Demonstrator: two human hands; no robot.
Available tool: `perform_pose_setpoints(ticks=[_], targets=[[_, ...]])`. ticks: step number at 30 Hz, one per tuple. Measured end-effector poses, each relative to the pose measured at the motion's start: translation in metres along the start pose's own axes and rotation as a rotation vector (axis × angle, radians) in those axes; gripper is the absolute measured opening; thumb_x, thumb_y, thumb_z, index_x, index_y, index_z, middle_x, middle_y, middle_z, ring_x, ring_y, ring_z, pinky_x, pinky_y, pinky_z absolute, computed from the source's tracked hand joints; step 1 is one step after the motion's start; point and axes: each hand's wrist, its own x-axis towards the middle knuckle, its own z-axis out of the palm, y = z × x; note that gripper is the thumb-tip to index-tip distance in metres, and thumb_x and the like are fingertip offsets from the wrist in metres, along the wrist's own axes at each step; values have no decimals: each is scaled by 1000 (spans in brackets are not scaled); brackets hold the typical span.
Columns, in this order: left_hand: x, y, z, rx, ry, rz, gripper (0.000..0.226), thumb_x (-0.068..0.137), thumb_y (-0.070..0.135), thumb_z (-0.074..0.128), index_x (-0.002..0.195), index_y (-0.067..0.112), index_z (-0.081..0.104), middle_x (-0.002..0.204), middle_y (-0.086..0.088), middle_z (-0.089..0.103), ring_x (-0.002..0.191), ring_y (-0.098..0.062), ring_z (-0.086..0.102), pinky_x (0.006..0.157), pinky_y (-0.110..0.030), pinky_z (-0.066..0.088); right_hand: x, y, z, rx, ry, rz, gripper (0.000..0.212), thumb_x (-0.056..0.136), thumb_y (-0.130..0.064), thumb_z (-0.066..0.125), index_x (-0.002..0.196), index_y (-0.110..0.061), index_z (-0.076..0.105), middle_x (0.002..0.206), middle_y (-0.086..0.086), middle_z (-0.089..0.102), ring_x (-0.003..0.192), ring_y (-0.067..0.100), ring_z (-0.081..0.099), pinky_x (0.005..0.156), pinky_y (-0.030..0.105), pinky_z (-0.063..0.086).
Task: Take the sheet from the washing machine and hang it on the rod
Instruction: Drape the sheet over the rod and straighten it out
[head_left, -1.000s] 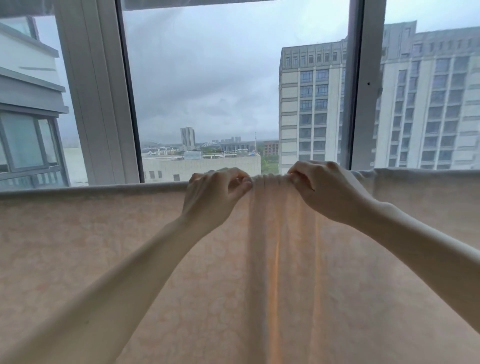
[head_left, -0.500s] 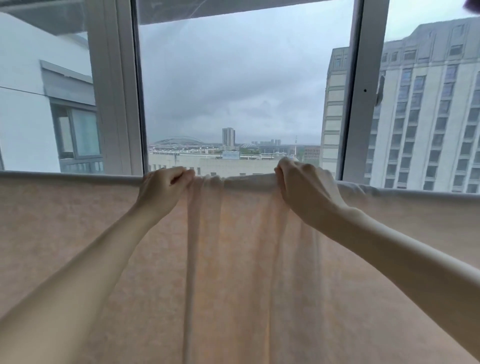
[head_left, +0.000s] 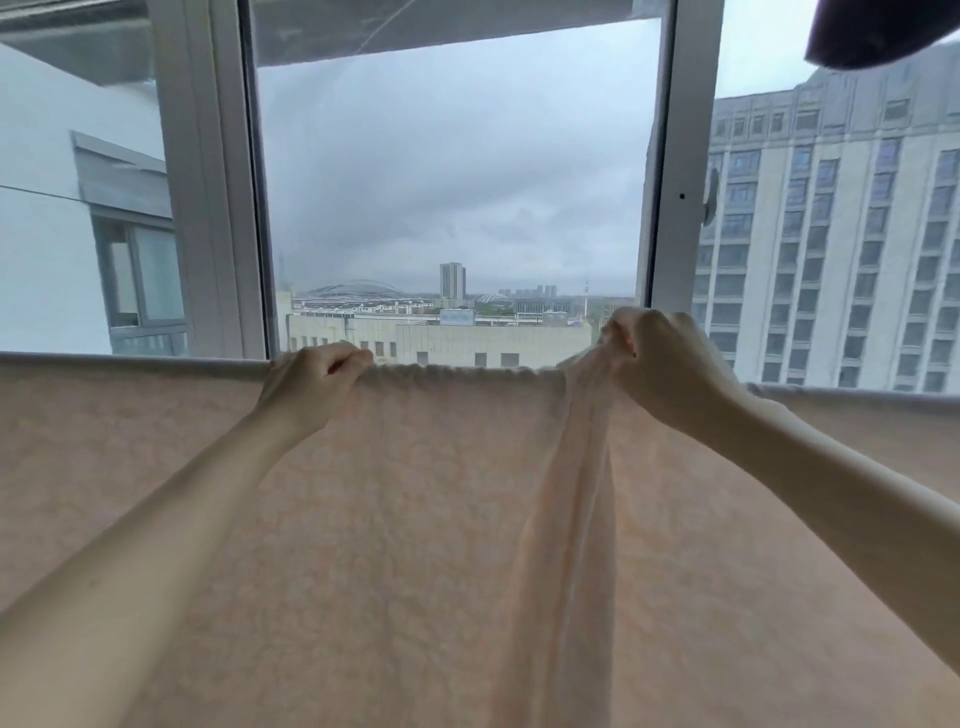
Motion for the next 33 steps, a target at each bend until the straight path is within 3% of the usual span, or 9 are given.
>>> perform_pose_setpoints(ticks=[3, 6, 9, 11, 14, 17, 23, 30, 33], targets=[[-6, 16, 4, -87, -97, 76, 36, 86, 62, 50, 94, 33, 70, 85, 15, 70, 87, -6, 62, 82, -31, 44, 2, -23, 4, 86, -143, -131, 22, 98, -21, 47, 93, -9, 64, 82, 6, 68, 65, 19, 64, 61, 39, 57], [-9, 25, 11, -80, -107, 158, 35, 84, 62, 57, 102, 36, 70, 96, 19, 71, 96, -3, 63, 91, -33, 48, -3, -36, 21, 37, -232, -201, 17, 95, -31, 54, 98, -17, 60, 84, -2, 65, 69, 14, 62, 65, 37, 56], [-7, 26, 10, -212, -95, 143, 18, 83, 53, 65, 93, 40, 72, 92, 26, 70, 96, 1, 64, 93, -33, 50, 4, -30, 25, 97, -119, -153, 5, 91, -20, 56, 90, -19, 61, 79, -4, 66, 70, 15, 61, 66, 39, 55], [-5, 25, 6, -266, -51, 107, 6, 86, 34, 67, 86, 38, 72, 81, 30, 67, 91, 3, 64, 89, -30, 51, 9, -21, 19, 147, -46, -84, 9, 91, -12, 57, 89, -16, 65, 81, -1, 70, 72, 14, 63, 68, 33, 55], [0, 21, 5, -168, 62, 78, 12, 89, 19, 65, 88, 16, 77, 87, 8, 73, 89, -13, 66, 85, -31, 50, 8, -2, 5, 177, -29, -12, 5, 92, -13, 60, 91, -12, 64, 84, 2, 69, 71, 10, 63, 66, 23, 52], [0, 23, 9, -28, 151, 17, 17, 92, 26, 60, 88, 18, 75, 89, -1, 74, 90, -23, 67, 81, -37, 51, -3, 18, -4, 152, -113, 27, 13, 95, -22, 57, 94, -12, 64, 84, 0, 67, 68, 9, 62, 70, 30, 56], [-11, 80, 37, -129, -114, 283, 20, 89, 45, 60, 100, 33, 71, 96, 21, 70, 91, 0, 63, 80, -28, 49, -14, 29, -12, 114, -161, -39, 6, 90, -22, 63, 93, -17, 66, 84, -8, 65, 78, 4, 62, 83, 29, 55], [-1, 102, 62, -217, -97, 335, 24, 83, 52, 63, 90, 33, 75, 85, 24, 72, 86, 5, 65, 82, -34, 54, -23, 46, -13, -67, 0, 31, 10, 97, -19, 50, 93, -12, 55, 77, 3, 64, 63, 18, 61, 61, 43, 57], [2, 96, 62, -206, -90, 290, 31, 80, 57, 57, 91, 34, 75, 90, 23, 72, 91, 0, 66, 84, -35, 53, -30, 72, -32, -190, 85, 190, 9, 97, -17, 49, 92, -11, 52, 78, 8, 63, 63, 22, 58, 61, 38, 51]])
